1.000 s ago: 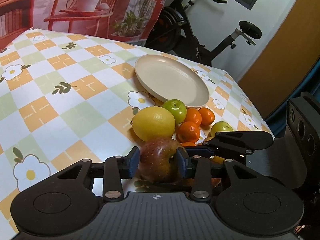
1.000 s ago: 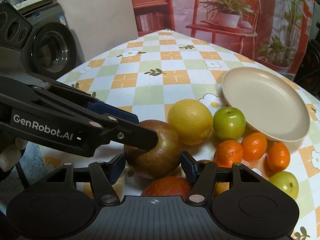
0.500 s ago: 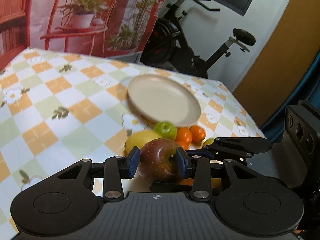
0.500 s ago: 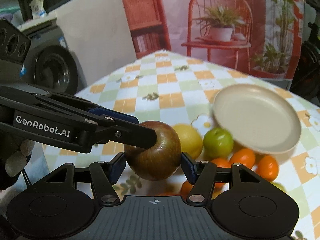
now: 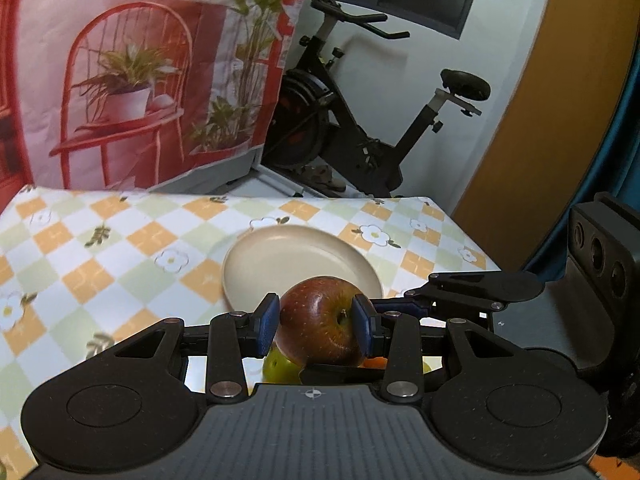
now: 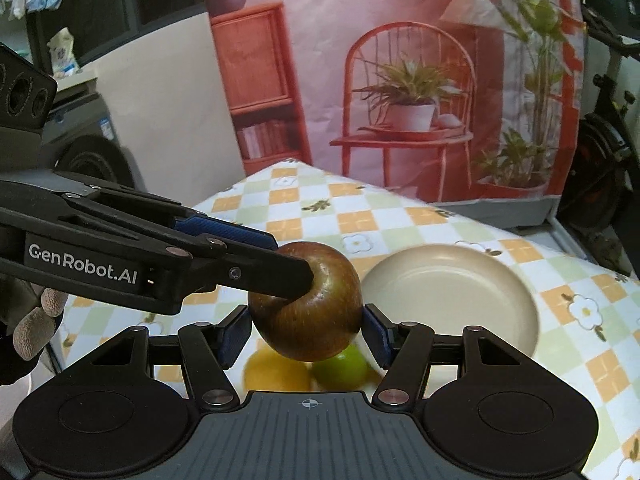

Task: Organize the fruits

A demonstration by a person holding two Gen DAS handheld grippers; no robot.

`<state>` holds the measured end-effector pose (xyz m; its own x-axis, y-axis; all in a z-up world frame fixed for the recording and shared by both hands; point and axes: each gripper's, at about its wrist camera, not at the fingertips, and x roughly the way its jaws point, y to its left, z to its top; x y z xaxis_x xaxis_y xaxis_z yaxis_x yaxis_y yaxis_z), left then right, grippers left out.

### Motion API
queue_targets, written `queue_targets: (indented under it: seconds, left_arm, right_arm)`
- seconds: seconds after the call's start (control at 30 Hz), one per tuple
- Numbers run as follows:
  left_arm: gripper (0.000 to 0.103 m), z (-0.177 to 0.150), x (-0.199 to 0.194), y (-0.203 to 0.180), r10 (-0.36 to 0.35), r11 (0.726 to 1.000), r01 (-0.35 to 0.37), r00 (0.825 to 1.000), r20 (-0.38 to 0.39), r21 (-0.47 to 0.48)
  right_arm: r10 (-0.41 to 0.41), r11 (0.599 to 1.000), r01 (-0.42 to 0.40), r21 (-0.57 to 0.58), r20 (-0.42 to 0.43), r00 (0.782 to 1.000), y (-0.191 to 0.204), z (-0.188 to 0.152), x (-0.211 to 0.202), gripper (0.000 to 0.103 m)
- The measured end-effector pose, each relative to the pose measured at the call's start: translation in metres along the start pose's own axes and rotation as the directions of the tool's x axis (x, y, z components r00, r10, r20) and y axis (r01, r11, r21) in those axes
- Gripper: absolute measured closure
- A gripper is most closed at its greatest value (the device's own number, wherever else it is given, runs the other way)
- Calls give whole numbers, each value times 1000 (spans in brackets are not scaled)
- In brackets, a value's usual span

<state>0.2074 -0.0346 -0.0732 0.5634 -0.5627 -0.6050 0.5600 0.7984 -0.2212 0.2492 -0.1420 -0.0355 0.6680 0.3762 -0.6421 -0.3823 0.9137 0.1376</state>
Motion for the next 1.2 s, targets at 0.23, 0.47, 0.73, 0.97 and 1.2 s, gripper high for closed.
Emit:
queue_targets:
  seconds: [0.23,0.47,0.73,0.97,1.2]
  left_arm:
    - [61,12,30,11,-5,1000,5,999,-42,-7]
    - [61,22,67,32,-1,999,-3,995,-98,-41]
    - [61,32,105,51,18,997,-28,990,-142,-69]
    - [61,34,124,59,44,996,-55,986,-163,-67]
    - [61,37,128,62,78,995,-87,986,-149,-55]
  right_arm:
    - [5,999,-4,45,-21,1000,-31,7,23,47]
    - [19,997,-14,80,-64,998,-59,12,62,47]
    - [29,994,-17,111,-107,994,-86,15,105,47]
    - [31,991,-14,133,-131,991,-99,15,130,47]
    - [35,989,-16,145,-126,991,-102,17,138,47]
